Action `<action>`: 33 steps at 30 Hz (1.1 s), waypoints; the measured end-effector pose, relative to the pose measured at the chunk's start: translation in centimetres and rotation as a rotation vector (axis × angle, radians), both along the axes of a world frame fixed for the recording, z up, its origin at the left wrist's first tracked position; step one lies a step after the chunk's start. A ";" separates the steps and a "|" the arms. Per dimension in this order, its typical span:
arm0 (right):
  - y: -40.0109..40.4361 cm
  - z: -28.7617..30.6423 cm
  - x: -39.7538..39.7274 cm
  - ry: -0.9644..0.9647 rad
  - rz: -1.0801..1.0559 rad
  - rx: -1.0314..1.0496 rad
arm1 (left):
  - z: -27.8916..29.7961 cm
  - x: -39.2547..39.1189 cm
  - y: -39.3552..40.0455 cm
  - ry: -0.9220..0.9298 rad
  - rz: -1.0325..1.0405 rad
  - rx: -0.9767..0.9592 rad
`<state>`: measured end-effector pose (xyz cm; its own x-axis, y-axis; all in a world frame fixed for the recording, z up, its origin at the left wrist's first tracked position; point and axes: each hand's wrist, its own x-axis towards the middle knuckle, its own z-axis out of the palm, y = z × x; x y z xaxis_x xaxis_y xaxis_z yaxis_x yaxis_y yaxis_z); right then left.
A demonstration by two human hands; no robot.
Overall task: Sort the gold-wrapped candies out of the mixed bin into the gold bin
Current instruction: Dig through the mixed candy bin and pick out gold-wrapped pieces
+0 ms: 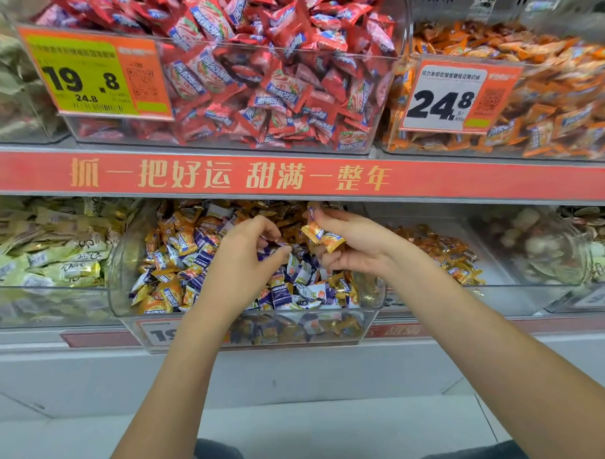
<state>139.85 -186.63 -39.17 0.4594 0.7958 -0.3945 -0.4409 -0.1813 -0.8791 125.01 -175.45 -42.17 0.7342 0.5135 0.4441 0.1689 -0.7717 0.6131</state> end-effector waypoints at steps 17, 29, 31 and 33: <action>-11.2 -1.0 9.9 0.005 -0.263 -0.126 | -1.2 1.1 -1.1 0.240 -0.126 0.177; -11.1 -4.9 12.1 -0.904 0.864 -0.866 | -2.1 2.2 -1.4 0.310 -0.169 0.223; -11.5 -5.2 13.2 -0.972 0.876 -1.006 | -2.3 2.1 -1.1 0.313 -0.179 0.204; -11.9 -4.4 12.7 -1.077 0.774 -0.929 | -2.4 2.0 -0.8 0.353 -0.196 0.183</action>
<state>152.58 -198.49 -43.52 0.4499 0.6390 -0.6239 0.7200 -0.6729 -0.1699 127.05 -176.21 -44.54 0.9330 0.2858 0.2187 0.1833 -0.9004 0.3947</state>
